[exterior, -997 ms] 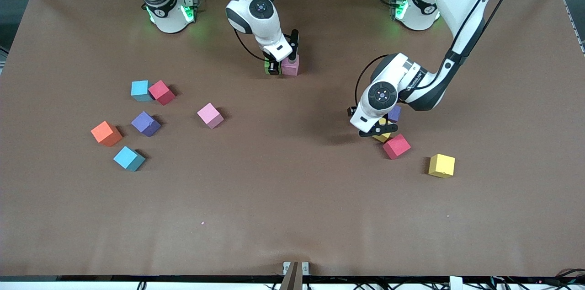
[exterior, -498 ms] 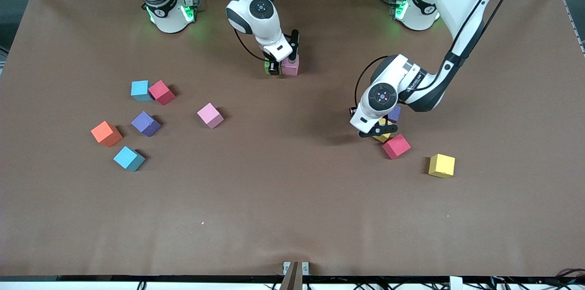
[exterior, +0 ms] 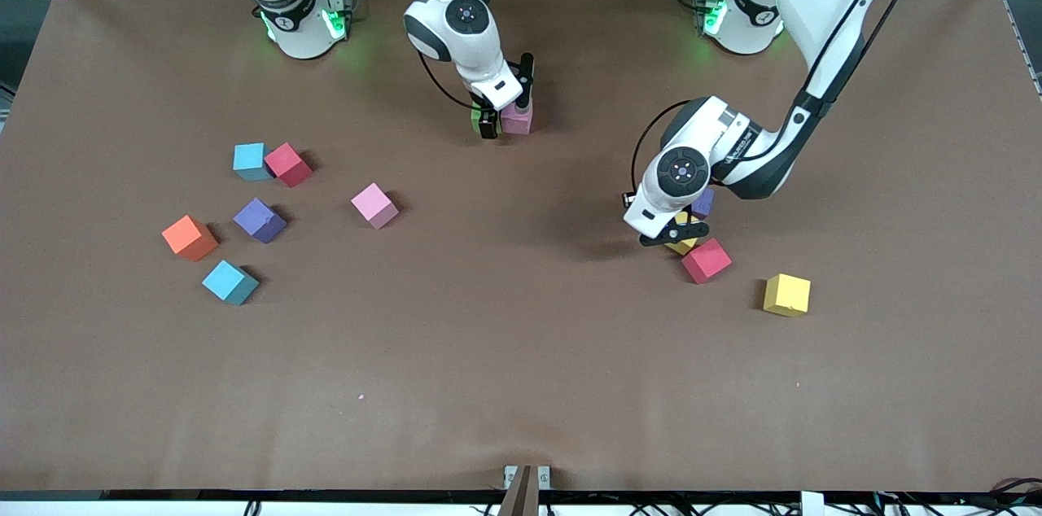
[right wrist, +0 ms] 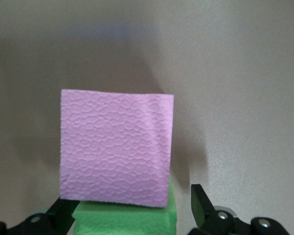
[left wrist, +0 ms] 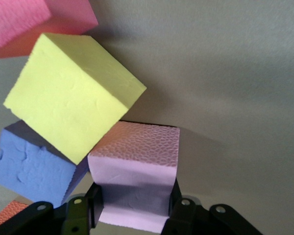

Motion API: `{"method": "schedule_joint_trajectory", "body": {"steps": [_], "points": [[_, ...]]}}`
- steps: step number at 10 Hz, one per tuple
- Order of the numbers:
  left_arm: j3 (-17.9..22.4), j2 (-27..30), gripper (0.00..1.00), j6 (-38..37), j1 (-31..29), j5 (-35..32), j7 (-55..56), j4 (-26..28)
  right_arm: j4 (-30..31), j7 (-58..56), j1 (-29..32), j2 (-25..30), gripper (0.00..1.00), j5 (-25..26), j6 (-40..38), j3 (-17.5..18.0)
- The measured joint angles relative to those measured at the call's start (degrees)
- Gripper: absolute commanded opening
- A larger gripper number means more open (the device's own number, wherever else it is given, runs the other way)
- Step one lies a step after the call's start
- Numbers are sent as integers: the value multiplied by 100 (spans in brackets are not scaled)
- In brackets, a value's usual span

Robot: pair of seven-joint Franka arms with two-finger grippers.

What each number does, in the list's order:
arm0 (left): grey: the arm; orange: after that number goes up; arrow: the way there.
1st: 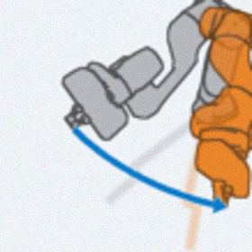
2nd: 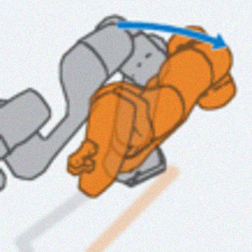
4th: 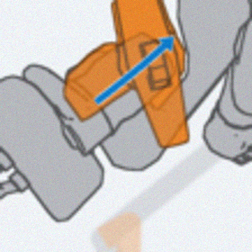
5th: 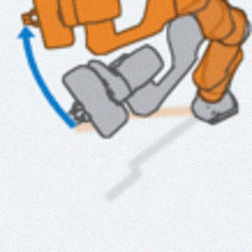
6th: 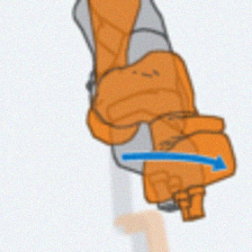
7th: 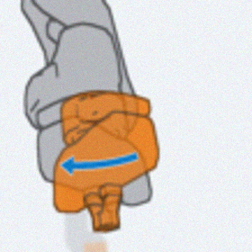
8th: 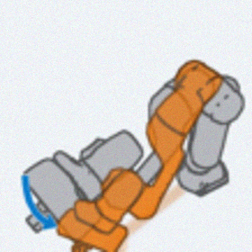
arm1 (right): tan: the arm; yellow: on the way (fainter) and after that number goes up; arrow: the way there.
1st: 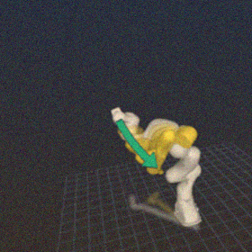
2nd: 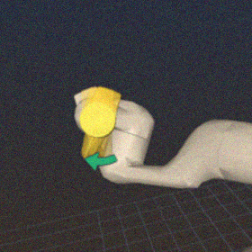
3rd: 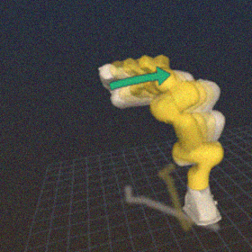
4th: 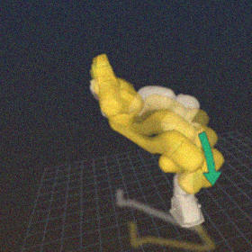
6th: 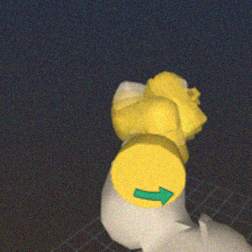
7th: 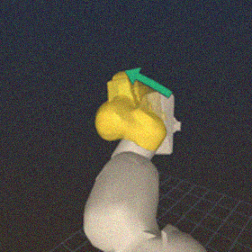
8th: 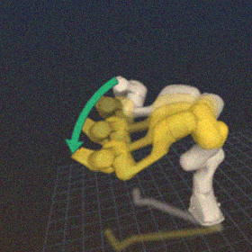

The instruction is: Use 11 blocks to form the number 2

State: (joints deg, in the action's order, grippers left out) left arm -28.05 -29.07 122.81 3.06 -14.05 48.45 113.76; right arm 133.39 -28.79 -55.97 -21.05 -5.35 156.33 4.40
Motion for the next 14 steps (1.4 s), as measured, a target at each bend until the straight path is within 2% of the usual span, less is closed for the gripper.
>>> {"method": "schedule_joint_trajectory", "body": {"steps": [5, 8, 10, 12, 14], "points": [[-11, 732, 0, -869, -5, 762, 491, -102, -101, 21, 1, 537, 100, 0, -892, -23], [-235, 900, 0, -1161, 6, 802, 1404, -90, -107, 65, 191, 937, 100, -1, -1538, -78], [-428, 979, 0, -1173, 10, 885, 1862, -8, -109, 73, 805, 1265, 100, 1, -2084, -138], [-585, 1068, 0, -1173, 18, 1140, 2149, 89, -113, -42, 1637, 1545, 100, 61, -2220, -176], [-895, 1094, 0, -1171, 34, 1175, 2470, 199, -110, -681, 2488, 1763, 100, 107, -2273, -196]]}}
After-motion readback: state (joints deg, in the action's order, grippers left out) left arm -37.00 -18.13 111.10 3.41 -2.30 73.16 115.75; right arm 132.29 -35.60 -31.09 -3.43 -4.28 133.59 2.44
